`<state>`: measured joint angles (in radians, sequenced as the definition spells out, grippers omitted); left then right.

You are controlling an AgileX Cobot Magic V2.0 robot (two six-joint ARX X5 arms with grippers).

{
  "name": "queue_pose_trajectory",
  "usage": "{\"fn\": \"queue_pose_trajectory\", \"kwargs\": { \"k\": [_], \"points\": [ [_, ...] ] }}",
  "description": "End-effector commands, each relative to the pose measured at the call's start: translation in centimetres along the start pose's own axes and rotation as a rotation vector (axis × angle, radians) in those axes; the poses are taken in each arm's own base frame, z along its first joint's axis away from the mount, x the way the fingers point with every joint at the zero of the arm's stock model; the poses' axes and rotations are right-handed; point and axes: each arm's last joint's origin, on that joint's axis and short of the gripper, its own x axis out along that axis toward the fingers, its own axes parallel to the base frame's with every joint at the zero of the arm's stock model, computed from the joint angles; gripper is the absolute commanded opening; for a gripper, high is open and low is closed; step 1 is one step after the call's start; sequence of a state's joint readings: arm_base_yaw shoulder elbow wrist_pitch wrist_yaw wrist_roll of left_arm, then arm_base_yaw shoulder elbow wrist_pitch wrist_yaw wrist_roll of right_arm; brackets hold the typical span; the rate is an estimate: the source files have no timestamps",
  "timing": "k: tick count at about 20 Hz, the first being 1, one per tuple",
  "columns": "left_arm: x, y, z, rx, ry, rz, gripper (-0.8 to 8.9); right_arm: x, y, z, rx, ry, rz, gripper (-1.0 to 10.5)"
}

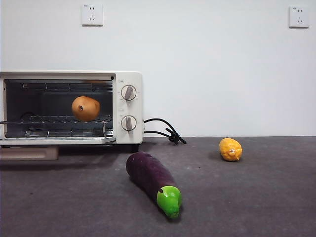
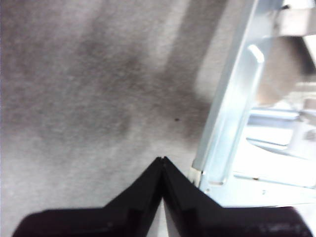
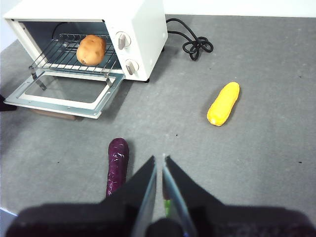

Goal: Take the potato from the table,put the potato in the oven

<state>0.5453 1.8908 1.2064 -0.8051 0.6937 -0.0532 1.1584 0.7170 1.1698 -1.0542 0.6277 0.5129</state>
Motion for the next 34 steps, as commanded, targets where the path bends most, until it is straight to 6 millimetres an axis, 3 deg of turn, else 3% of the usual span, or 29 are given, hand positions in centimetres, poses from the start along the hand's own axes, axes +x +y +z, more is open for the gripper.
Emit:
{"fn": "queue_pose_trajectory", "kwargs": {
  "k": [1, 9, 23, 30, 34],
  "points": [
    [0.2, 0.0, -0.1, -0.003, 0.013, -0.069, -0.10, 0.2, 0.1, -0.2, 0.005, 0.004, 0.002, 0.3],
    [-0.2, -0.6, 0.5, -0.051, -0.021, -0.281, -0.09, 0.2, 0.1, -0.2, 0.005, 0.016, 0.022, 0.3],
    [-1.9, -2.2, 1.5, -0.054, -0.113, -0.383, -0.09, 0.2, 0.2, -0.2, 0.004, 0.030, 0.046, 0.3],
    [-2.4, -3.3, 2.9, -0.050, -0.156, -0.488, -0.09, 0.2, 0.2, -0.2, -0.012, 0.029, 0.048, 0.3],
    [-3.7, -4.5, 4.4, -0.033, -0.221, -0.520, -0.09, 0.2, 0.2, -0.2, -0.018, 0.030, 0.048, 0.3]
  ]
}}
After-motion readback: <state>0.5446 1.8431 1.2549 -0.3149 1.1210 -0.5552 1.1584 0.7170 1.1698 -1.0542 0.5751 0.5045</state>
